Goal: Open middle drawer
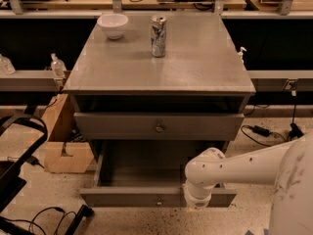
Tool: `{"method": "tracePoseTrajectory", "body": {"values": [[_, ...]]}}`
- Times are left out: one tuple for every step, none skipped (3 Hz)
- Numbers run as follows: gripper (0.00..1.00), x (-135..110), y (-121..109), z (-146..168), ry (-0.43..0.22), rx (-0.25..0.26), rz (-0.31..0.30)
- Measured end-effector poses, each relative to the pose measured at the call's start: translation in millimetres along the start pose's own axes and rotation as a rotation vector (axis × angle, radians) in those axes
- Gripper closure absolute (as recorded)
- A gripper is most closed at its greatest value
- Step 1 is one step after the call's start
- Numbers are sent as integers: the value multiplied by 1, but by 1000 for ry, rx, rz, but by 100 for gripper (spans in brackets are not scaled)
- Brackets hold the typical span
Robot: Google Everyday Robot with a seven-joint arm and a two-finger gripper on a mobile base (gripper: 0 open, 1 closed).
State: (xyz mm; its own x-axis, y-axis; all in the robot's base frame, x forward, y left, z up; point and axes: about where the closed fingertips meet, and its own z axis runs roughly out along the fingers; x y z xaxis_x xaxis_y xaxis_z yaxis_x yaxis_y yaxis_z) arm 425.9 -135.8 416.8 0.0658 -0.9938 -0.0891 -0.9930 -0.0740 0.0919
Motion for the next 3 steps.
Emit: {"method": "tracePoseTrajectory", "body": {"values": [[81, -2, 8, 1, 6, -32, -9], [58, -2, 8, 1, 6, -32, -9], [35, -2, 9, 1, 6, -32, -9]]}}
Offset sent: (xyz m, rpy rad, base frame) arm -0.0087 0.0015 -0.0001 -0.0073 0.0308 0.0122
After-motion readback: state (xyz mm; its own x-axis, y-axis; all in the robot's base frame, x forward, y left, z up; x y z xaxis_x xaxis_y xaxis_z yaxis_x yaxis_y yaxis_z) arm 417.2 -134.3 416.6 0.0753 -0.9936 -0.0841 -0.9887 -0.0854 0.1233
